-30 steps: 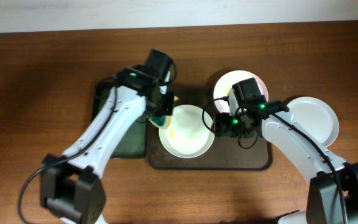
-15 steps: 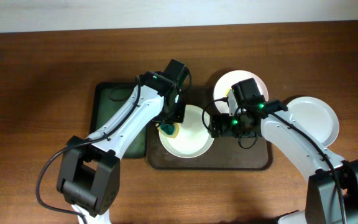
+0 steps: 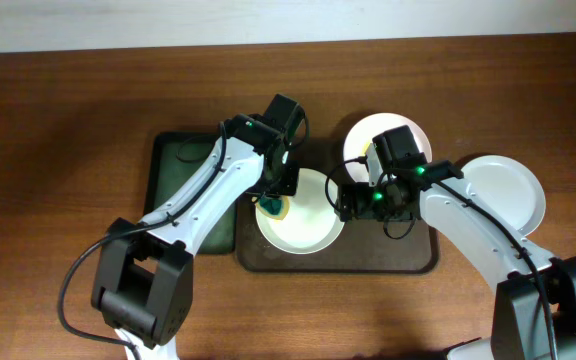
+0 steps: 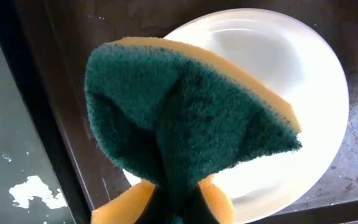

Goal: Clean dirty plates on tray and stack at the side
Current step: 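Bring the sponge in the left gripper over the held plate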

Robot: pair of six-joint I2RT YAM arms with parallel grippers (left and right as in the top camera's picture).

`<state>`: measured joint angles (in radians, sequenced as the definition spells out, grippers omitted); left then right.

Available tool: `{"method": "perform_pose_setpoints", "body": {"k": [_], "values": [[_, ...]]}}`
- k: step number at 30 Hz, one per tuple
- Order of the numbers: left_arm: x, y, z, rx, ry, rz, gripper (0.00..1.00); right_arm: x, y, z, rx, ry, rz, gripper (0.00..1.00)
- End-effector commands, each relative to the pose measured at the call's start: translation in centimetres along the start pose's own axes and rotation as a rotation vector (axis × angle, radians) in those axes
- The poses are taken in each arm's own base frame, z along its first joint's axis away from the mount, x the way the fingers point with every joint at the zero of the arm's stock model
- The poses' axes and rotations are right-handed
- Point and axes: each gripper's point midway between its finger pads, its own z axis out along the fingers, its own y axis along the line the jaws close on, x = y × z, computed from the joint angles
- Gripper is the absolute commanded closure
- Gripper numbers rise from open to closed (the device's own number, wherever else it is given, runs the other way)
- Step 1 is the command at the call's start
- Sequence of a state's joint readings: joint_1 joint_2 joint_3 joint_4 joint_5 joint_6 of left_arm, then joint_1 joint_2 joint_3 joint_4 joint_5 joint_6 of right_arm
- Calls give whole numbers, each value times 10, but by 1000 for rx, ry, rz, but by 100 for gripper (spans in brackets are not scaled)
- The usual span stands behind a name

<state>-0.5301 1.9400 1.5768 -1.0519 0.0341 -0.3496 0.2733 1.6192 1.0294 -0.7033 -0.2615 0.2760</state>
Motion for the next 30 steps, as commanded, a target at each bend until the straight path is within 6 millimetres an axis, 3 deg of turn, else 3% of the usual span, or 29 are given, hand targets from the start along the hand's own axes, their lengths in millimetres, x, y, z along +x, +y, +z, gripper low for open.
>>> {"method": "perform_pose_setpoints", "body": {"k": [1,18,20,24,30], "values": [[-4,-1,-3,1,-12,-14,100,0,-5,2,15,3,-3,2],[-3,0,-3,-1,-7,-14,100,1,-4,2,11,4,2,2],[0,1,-3,-5,4,-14,100,-15,7,-10,-54,-34,27,2],[5,2,-3,-12,24,-15,100,-44,9,-17,-69,-139,13,2],[9,-5,-1,-12,29,3,100,-45,9,-17,-71,-145,12,1]]}}
